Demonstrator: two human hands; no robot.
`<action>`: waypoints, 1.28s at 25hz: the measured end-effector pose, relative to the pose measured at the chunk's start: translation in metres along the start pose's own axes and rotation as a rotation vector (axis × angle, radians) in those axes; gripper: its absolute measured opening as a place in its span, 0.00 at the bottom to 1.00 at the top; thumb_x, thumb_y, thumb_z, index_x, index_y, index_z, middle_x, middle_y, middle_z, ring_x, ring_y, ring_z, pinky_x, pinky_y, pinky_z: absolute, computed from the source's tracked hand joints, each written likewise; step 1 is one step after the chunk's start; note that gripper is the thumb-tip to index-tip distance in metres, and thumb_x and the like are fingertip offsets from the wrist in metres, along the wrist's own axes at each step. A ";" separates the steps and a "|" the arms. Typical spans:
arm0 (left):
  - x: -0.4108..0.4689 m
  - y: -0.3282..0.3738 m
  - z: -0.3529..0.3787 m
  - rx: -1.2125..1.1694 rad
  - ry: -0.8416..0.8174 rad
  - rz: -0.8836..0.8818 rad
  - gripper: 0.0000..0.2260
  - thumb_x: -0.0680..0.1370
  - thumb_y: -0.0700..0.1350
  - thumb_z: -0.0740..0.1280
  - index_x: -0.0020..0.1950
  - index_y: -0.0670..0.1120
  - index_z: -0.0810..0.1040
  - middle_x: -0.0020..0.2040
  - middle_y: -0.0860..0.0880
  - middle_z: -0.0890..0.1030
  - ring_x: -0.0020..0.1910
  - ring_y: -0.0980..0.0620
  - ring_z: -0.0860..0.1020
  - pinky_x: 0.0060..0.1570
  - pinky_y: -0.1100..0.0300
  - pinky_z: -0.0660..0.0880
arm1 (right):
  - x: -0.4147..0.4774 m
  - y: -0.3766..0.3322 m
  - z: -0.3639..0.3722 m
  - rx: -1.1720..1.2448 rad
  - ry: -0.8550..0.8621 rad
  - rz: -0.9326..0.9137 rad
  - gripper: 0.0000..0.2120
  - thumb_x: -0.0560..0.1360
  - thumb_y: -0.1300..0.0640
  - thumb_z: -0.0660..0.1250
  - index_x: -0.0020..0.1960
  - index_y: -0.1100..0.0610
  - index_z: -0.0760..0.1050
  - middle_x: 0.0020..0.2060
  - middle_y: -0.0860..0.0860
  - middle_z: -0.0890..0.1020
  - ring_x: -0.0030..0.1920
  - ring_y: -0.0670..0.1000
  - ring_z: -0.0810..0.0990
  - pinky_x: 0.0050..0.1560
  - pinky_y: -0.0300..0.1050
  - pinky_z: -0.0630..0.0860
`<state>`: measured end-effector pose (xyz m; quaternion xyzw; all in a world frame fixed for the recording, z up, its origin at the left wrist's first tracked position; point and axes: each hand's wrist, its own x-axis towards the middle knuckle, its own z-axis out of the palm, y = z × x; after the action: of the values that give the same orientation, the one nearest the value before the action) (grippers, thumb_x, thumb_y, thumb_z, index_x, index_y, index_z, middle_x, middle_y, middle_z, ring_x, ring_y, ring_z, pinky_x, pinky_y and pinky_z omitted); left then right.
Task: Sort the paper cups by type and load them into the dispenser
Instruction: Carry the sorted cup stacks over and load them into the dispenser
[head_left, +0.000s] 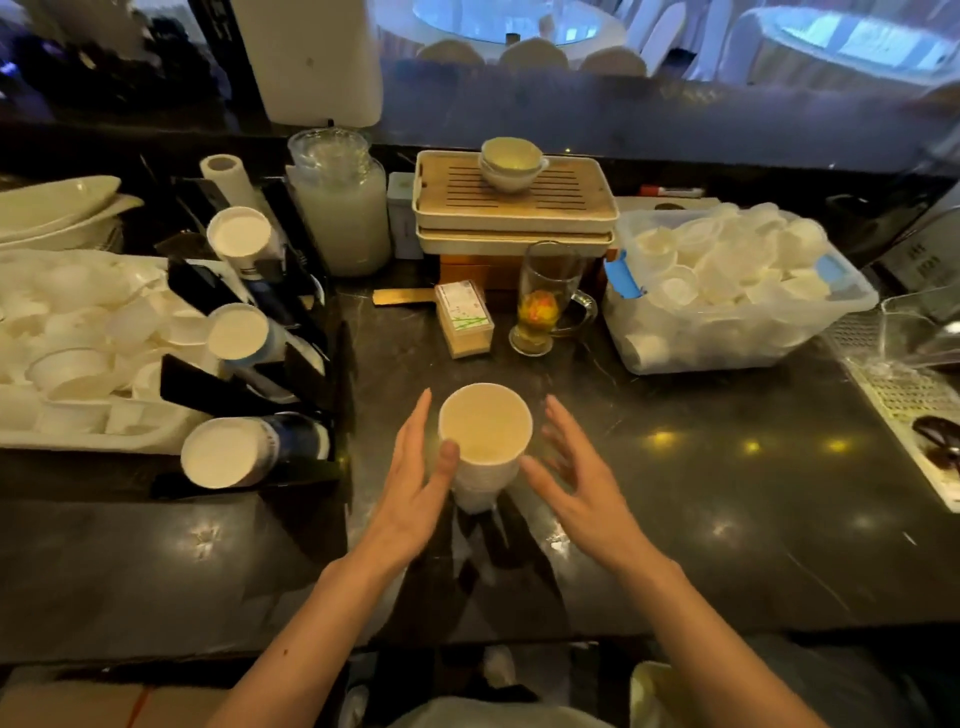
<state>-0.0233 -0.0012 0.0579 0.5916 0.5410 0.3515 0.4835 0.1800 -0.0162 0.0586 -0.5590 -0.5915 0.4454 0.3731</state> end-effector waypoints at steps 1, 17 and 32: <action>0.001 -0.001 0.005 -0.039 -0.008 -0.031 0.27 0.72 0.73 0.55 0.68 0.78 0.47 0.77 0.62 0.54 0.75 0.60 0.55 0.75 0.45 0.55 | 0.001 0.005 -0.001 0.007 -0.054 0.005 0.33 0.75 0.44 0.67 0.74 0.32 0.53 0.76 0.39 0.60 0.73 0.39 0.63 0.72 0.48 0.66; -0.012 0.070 -0.019 0.080 0.009 0.136 0.37 0.79 0.56 0.61 0.75 0.66 0.34 0.66 0.84 0.53 0.65 0.78 0.62 0.58 0.76 0.66 | 0.049 -0.059 -0.021 0.027 -0.075 -0.354 0.26 0.80 0.48 0.62 0.76 0.45 0.60 0.63 0.44 0.76 0.60 0.47 0.78 0.56 0.44 0.78; -0.040 0.075 -0.200 0.141 0.294 0.268 0.41 0.68 0.73 0.62 0.77 0.64 0.51 0.72 0.60 0.65 0.59 0.55 0.77 0.54 0.53 0.79 | 0.081 -0.165 0.119 0.330 -0.377 -0.475 0.29 0.78 0.53 0.65 0.76 0.49 0.59 0.72 0.54 0.67 0.57 0.51 0.82 0.48 0.44 0.82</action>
<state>-0.1954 0.0021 0.1904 0.6330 0.5454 0.4564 0.3059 0.0060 0.0552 0.1710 -0.2458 -0.6836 0.5312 0.4360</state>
